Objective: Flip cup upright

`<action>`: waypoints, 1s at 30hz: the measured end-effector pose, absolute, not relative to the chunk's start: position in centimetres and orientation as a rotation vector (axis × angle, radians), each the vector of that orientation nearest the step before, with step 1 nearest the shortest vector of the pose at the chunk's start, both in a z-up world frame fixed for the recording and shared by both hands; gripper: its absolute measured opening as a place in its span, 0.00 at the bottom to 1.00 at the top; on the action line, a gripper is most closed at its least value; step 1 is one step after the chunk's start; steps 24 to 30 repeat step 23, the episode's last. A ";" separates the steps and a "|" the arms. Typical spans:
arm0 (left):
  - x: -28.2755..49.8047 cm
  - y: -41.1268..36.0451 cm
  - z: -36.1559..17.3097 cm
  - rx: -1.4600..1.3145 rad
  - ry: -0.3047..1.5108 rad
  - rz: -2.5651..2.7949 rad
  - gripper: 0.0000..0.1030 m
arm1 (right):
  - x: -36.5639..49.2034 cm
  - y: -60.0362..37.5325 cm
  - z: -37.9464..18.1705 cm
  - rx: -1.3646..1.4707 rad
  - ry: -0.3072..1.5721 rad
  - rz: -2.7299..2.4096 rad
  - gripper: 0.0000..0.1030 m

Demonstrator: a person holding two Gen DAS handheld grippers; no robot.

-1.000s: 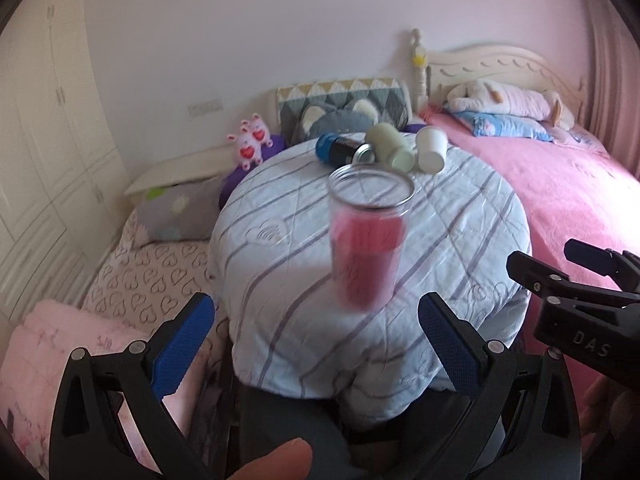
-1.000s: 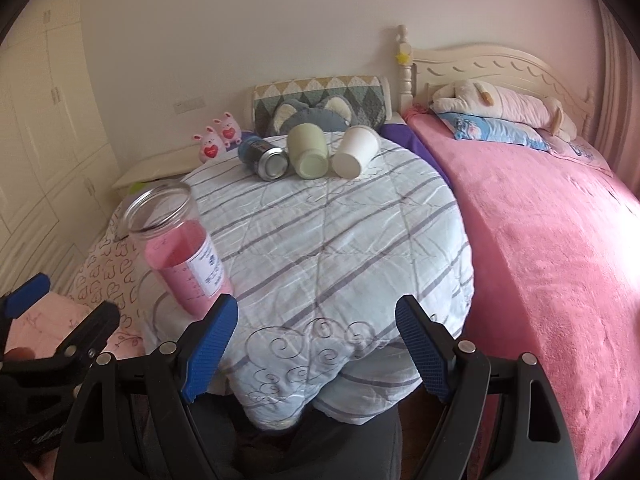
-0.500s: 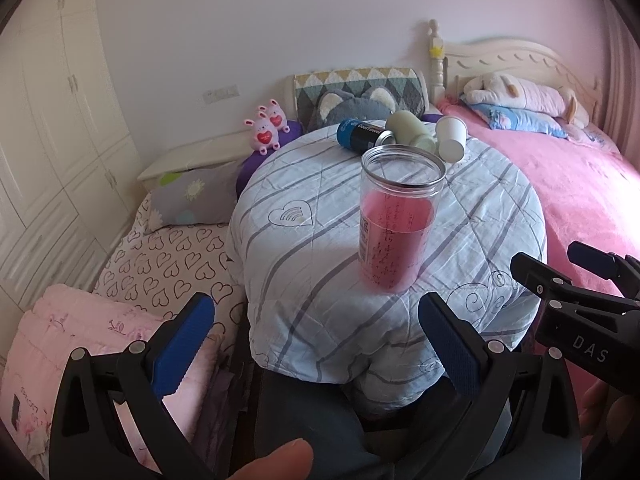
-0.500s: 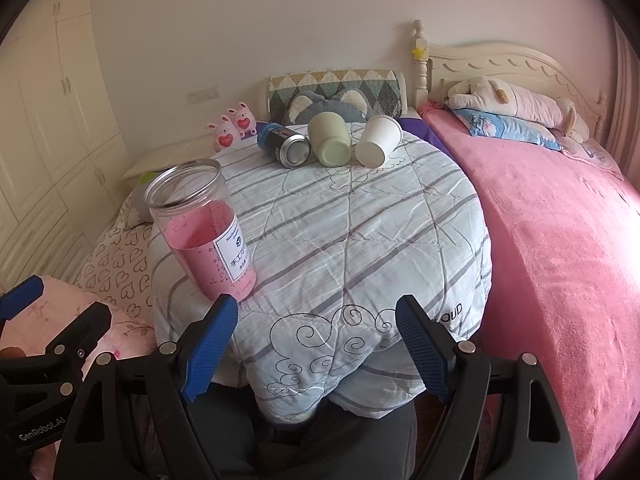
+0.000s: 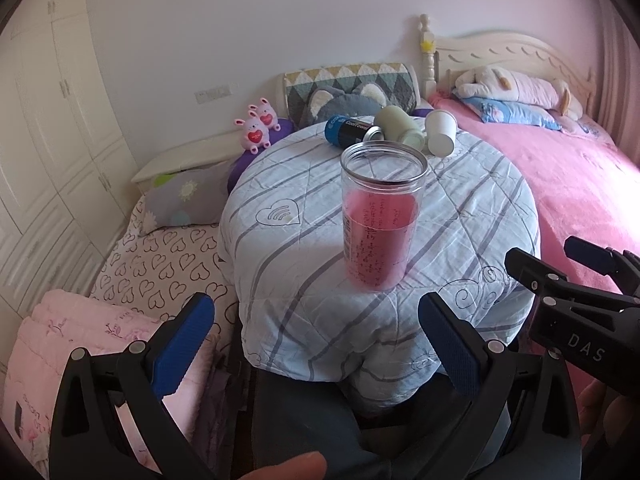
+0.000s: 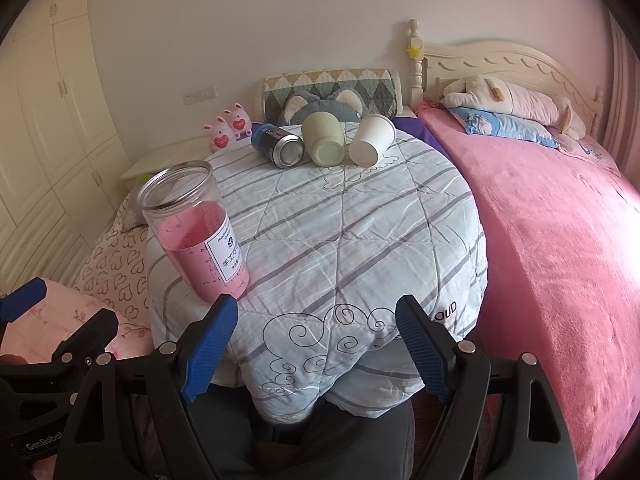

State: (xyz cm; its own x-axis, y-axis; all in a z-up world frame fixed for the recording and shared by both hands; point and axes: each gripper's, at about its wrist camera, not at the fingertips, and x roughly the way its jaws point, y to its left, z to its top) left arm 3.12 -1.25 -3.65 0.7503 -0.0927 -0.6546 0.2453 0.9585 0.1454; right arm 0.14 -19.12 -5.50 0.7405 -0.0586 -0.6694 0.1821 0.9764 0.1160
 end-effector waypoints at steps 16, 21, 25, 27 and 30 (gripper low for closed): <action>3.0 -1.5 -3.4 0.231 0.706 -0.194 1.00 | 0.1 -19.5 -5.8 0.183 0.730 -0.136 0.80; 3.1 -1.6 -3.4 0.232 0.701 -0.195 1.00 | 0.1 -19.5 -5.8 0.183 0.730 -0.137 0.80; 3.1 -1.6 -3.5 0.232 0.705 -0.196 1.00 | 0.1 -19.5 -5.8 0.184 0.730 -0.136 0.80; 3.1 -1.6 -3.5 0.232 0.705 -0.196 1.00 | 0.1 -19.5 -5.8 0.184 0.730 -0.136 0.80; 3.1 -1.6 -3.5 0.232 0.705 -0.196 1.00 | 0.1 -19.5 -5.8 0.184 0.730 -0.136 0.80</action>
